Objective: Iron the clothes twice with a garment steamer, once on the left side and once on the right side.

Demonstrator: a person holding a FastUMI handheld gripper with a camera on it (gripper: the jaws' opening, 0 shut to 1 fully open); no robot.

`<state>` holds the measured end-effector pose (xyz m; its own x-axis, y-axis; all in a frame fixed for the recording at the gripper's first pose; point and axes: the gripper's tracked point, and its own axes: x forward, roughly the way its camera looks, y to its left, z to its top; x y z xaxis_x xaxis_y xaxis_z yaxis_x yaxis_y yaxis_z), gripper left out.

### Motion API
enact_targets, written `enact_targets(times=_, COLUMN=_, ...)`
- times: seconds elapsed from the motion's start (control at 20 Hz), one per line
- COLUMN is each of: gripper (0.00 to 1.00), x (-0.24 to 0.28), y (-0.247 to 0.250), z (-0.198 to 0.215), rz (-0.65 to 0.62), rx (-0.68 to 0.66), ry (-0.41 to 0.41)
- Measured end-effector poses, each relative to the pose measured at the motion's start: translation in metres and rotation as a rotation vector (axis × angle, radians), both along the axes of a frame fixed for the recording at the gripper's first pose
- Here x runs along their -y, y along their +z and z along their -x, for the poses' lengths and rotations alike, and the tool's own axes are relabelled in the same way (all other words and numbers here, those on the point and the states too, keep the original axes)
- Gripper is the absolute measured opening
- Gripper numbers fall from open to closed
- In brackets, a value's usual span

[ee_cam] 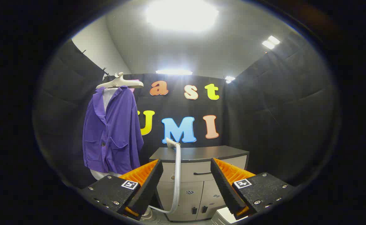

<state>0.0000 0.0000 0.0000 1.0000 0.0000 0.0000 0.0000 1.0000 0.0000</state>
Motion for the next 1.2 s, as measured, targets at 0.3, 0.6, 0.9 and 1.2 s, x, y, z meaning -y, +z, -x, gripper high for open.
enact_targets(times=0.3, gripper=0.95, x=-0.006, y=0.008, z=-0.003, rz=-0.001, rx=0.002, ry=0.007)
enact_targets(times=0.6, gripper=0.95, x=-0.014, y=0.005, z=-0.002, rz=0.021, rx=-0.010, ry=0.003)
enact_targets(times=0.9, gripper=0.95, x=-0.027, y=0.005, z=-0.009, rz=0.029, rx=-0.041, ry=0.003)
enact_targets(times=1.2, gripper=0.95, x=-0.036, y=0.036, z=-0.034, rz=0.045, rx=-0.028, ry=0.007)
